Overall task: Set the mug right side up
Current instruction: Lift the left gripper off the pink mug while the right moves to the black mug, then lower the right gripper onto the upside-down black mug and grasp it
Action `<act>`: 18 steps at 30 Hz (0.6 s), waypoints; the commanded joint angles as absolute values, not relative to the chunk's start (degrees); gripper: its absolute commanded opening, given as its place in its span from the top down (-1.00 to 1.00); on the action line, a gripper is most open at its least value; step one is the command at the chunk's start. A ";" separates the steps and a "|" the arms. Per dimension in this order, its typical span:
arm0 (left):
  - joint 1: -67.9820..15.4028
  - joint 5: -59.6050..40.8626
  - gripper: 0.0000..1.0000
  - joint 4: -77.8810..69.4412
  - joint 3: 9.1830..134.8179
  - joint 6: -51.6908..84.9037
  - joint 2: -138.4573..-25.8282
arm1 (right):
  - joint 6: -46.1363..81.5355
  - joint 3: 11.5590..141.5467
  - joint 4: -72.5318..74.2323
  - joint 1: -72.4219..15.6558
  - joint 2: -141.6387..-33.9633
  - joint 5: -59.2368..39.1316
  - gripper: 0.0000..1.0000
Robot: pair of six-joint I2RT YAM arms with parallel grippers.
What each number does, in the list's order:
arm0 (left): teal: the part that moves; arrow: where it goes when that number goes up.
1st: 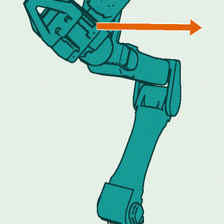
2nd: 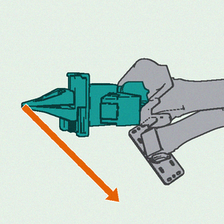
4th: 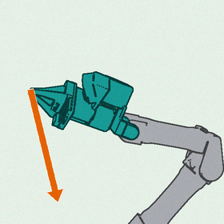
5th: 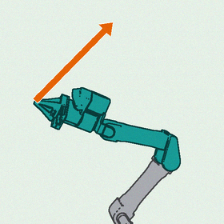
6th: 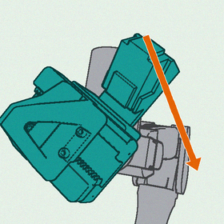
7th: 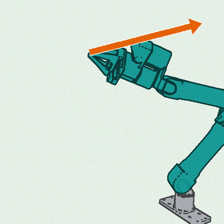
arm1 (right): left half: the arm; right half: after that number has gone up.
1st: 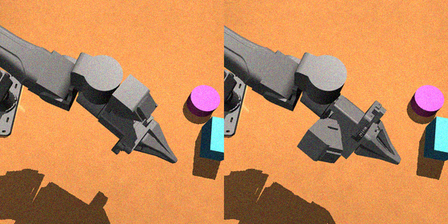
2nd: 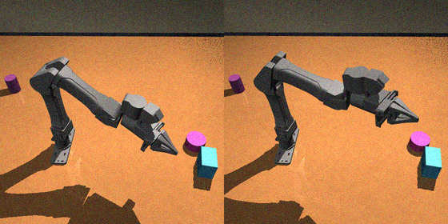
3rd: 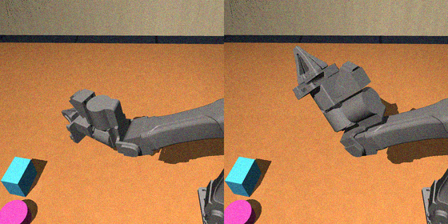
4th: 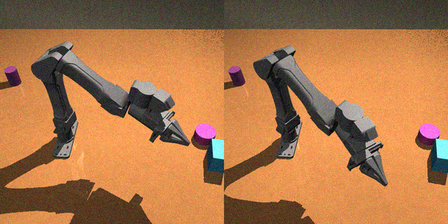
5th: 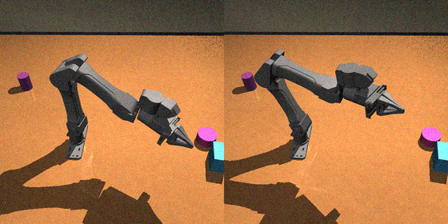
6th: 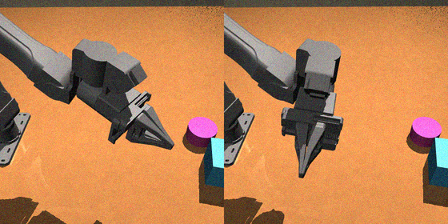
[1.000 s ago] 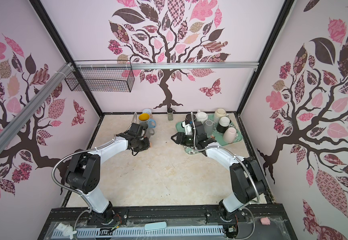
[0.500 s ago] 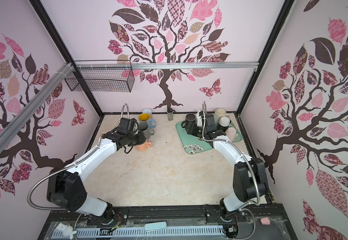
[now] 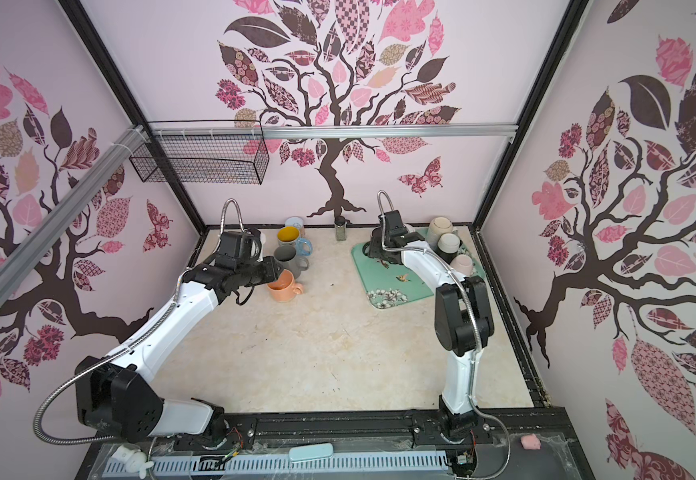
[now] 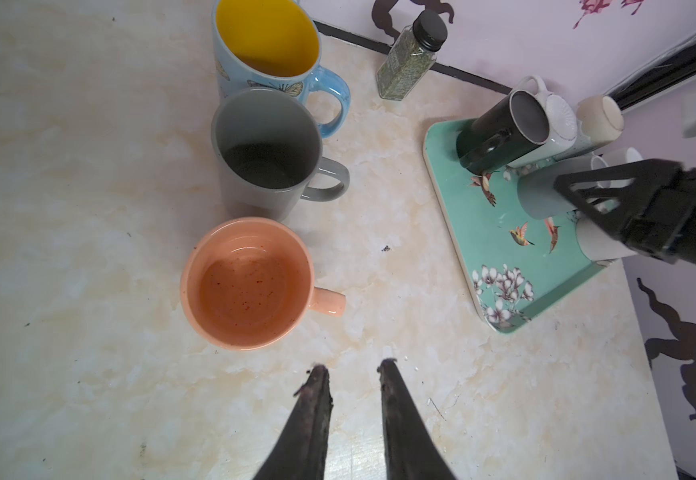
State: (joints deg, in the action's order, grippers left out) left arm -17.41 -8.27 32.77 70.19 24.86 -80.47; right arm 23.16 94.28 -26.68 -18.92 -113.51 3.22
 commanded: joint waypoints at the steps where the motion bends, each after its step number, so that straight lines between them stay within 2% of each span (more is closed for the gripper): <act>1: -17.09 -13.06 0.52 30.12 67.61 26.32 -82.08 | 23.94 101.40 -32.01 -21.62 -118.05 11.02 -0.40; 18: -17.22 -18.90 0.53 27.93 66.64 28.71 -86.21 | 29.17 128.88 -38.45 -21.55 -140.27 18.36 -0.71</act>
State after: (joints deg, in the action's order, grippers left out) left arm -17.28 -17.08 29.17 67.85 28.67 -85.23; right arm 28.12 124.90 -35.88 -22.00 -137.01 15.38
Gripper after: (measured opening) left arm 0.238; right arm 0.852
